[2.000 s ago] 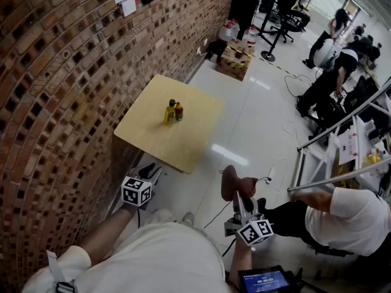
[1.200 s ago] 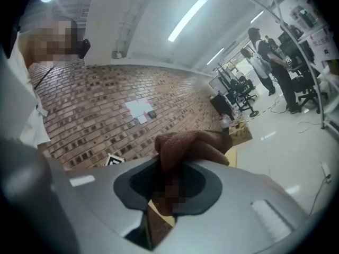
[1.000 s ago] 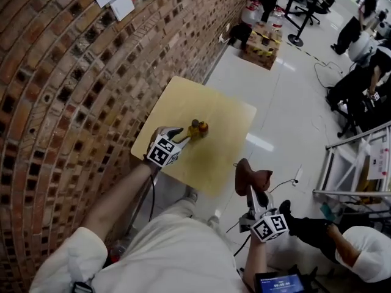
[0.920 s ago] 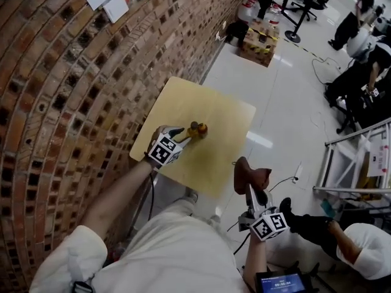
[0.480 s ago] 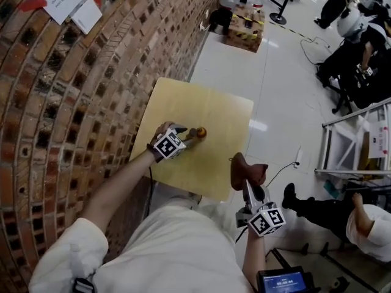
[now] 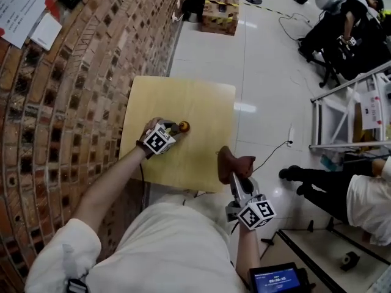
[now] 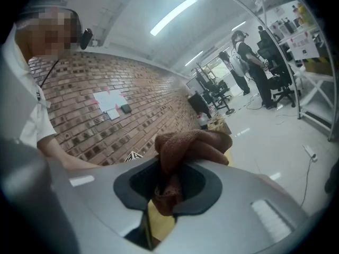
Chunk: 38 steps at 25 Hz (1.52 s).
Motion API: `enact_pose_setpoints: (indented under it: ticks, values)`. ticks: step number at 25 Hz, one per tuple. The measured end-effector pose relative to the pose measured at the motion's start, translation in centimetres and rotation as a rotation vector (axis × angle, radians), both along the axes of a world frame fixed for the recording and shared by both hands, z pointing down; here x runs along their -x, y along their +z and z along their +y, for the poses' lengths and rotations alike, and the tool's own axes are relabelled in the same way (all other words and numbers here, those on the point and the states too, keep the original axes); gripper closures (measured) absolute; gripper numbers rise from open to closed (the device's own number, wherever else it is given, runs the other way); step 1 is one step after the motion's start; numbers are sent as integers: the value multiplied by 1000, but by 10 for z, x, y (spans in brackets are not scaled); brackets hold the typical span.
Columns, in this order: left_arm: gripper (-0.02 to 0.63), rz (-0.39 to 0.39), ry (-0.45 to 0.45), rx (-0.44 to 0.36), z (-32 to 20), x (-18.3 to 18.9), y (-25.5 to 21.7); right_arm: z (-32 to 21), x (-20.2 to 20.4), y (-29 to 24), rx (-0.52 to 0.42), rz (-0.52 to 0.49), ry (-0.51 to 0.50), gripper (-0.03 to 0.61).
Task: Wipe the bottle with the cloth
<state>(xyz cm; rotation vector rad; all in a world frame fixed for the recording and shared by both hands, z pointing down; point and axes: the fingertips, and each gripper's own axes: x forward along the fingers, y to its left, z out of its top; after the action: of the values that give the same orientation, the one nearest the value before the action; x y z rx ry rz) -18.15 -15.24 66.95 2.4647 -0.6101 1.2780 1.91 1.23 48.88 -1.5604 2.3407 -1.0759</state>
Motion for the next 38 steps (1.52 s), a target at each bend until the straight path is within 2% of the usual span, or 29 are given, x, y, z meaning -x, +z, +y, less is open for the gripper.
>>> enact_pose_setpoints:
  ticks: [5, 9, 11, 16, 21, 25, 28, 35, 38]
  values:
    - [445, -24, 5, 20, -2, -13, 4, 0, -10, 11, 17, -23, 9, 511]
    - [446, -32, -32, 41, -3, -11, 7, -10, 1, 22, 13, -14, -56, 511]
    - [448, -9, -88, 44, -5, -7, 5, -15, 11, 28, 12, -9, -94, 511]
    - [448, 104, -283, 36, -11, -4, -4, -31, 35, 55, 27, -16, -171, 511]
    - [449, 175, -465, -43, 0, 6, -6, -51, 74, 86, 45, -49, -240, 511]
    - [448, 203, -552, -87, 11, 12, -7, -75, 104, 103, 44, -104, -258, 511]
    - [446, 187, -565, -92, 23, 14, -5, -86, 118, 116, 49, -125, -264, 511]
    - [445, 156, -493, -116, 36, 6, -9, -91, 118, 140, 96, -144, -231, 511]
    - [438, 170, -470, -116, 38, -1, -13, -84, 115, 146, 119, -142, -228, 511]
